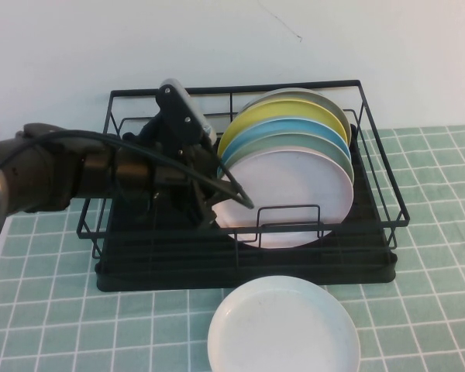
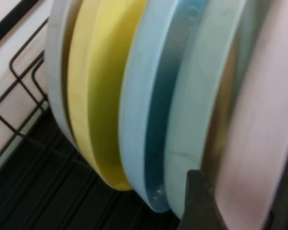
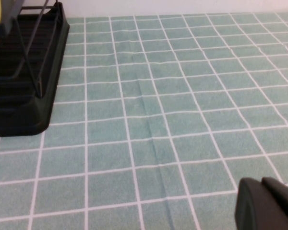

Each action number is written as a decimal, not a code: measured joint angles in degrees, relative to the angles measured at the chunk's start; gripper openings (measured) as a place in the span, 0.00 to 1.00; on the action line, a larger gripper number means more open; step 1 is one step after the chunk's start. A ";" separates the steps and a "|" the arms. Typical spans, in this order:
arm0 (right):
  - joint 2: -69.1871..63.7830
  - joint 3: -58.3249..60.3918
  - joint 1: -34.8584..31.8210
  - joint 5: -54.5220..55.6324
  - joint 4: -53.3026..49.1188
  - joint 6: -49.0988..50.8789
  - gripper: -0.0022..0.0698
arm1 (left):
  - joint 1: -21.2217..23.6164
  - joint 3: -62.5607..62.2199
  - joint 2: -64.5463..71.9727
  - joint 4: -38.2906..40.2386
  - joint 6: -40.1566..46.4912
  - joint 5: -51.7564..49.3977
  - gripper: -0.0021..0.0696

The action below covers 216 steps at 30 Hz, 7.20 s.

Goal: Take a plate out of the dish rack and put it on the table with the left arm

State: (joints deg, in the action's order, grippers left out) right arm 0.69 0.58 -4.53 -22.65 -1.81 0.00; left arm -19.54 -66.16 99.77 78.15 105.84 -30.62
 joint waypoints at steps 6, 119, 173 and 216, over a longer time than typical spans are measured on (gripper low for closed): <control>0.00 0.00 0.00 0.00 0.00 0.00 0.03 | -0.43 -0.08 1.26 3.50 1.05 1.28 0.58; 0.00 0.00 0.00 0.00 0.02 0.00 0.03 | -2.65 13.04 -4.26 -28.04 -77.22 -14.74 0.21; 0.00 0.00 0.00 0.00 0.12 0.00 0.03 | -2.65 31.44 -74.86 -61.24 -98.83 -16.84 0.03; 0.00 0.00 0.00 0.00 0.12 0.00 0.03 | 13.34 67.07 -100.44 -68.26 -99.75 11.96 0.02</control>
State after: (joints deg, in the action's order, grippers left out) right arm 0.69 0.58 -4.53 -22.65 -1.69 0.00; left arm -6.19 0.91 -0.67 9.89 6.10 -18.65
